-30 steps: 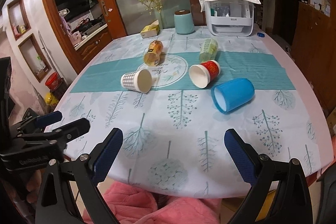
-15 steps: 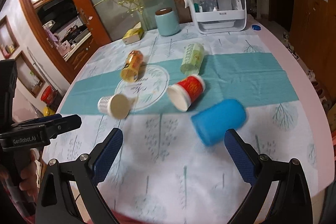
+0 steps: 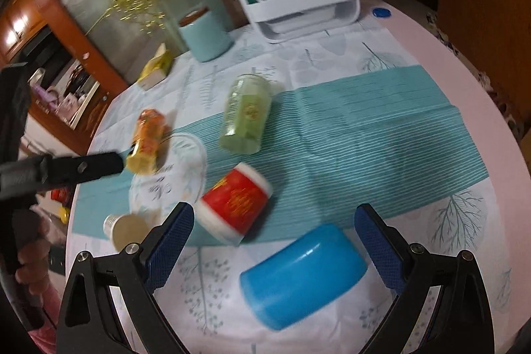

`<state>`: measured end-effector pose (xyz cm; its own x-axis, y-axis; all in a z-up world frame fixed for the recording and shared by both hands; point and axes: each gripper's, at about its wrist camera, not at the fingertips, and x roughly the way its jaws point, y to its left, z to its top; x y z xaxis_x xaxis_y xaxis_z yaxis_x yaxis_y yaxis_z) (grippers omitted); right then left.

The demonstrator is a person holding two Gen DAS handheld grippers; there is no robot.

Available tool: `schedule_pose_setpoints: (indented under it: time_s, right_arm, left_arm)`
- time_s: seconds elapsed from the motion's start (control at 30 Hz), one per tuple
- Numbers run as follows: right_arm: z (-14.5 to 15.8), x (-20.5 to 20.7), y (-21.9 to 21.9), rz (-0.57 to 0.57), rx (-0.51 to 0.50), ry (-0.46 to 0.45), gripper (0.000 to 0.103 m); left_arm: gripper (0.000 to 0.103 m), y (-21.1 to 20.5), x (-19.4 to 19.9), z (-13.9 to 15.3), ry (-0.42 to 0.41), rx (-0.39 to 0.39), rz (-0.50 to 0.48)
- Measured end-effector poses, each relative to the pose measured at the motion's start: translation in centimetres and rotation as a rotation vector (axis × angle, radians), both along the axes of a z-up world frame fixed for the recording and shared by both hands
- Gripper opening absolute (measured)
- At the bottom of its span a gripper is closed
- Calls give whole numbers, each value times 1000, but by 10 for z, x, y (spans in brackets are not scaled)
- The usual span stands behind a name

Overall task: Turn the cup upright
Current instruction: 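Move the left tool toward the lying pale green carton and close on it, then lift the pale green carton with the left tool and pull it back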

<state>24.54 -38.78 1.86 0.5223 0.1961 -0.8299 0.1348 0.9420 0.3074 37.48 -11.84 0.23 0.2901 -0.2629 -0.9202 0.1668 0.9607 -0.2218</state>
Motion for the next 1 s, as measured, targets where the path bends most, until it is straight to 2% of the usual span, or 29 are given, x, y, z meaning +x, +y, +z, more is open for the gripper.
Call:
schedule_pose_setpoints:
  time_s: [0.13, 0.33, 0.47, 0.6, 0.63, 0.7, 0.77, 0.87, 1.0]
  right_arm:
    - [-18, 12, -12, -34, 1, 14, 99]
    - [-39, 20, -23, -54, 3, 41, 99]
    - [-46, 21, -28, -60, 4, 49, 99]
    - [-49, 18, -31, -74, 8, 56, 99]
    - [-49, 17, -31, -77, 12, 57, 99]
    - [-51, 16, -35, -88, 39, 52, 99]
    - [-54, 13, -38, -107, 55, 71, 99]
    - [-57, 8, -42, -124, 87, 90, 99]
    - [-49, -2, -41, -138, 98, 82, 99]
  left_arm:
    - [93, -29, 44, -32, 47, -47, -31]
    - [93, -67, 76, -70, 32, -110, -91]
    - [93, -82, 90, -98, 69, -46, -67]
    - [70, -86, 92, -111, 90, -73, -97]
    - [63, -86, 92, -112, 94, -83, -100]
    - [56, -86, 95, -116, 103, -104, -93]
    - [54, -84, 95, -116, 92, -124, -88]
    - [50, -80, 93, -108, 54, -104, -78]
    - [45, -67, 80, -78, 17, -121, -73]
